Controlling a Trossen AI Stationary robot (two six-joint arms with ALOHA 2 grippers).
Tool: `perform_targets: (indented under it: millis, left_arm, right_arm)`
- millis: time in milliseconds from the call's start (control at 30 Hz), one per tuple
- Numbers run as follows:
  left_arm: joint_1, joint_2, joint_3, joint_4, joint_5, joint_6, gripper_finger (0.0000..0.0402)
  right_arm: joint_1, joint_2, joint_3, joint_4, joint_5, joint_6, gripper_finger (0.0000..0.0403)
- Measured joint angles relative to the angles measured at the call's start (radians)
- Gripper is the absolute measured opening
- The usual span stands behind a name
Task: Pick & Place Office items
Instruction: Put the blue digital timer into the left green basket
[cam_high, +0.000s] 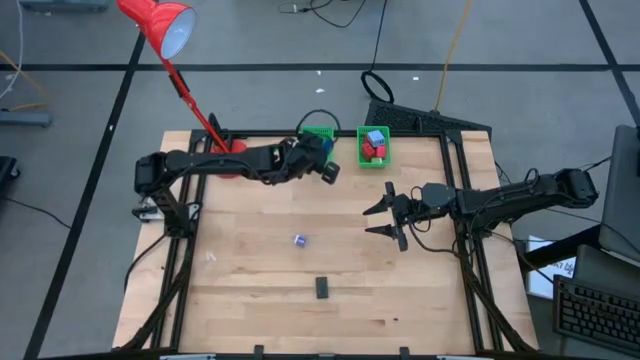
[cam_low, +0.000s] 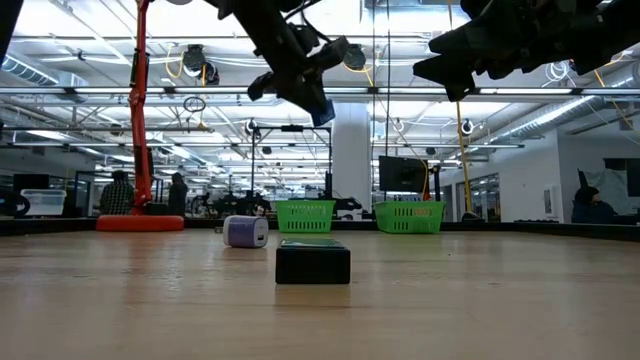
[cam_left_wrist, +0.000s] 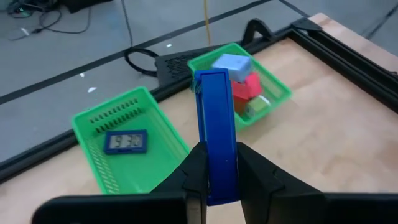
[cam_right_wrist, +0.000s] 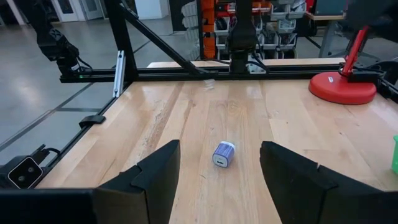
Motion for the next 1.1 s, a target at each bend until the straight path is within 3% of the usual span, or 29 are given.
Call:
perform_targets:
  millis: [700,1100]
  left_arm:
    - [0.183,0.014,0.0,-0.022,0.061,0.007,0.0055]
    - [0.243,0.125,0.0,-0.026,0.141,-0.001,0.0056]
  right_arm:
    - [0.0,0.0,0.0,0.0,0.0,-0.004,0.021]
    - [-0.003,-0.001,0.0,0.0,0.004,-0.015,0.021]
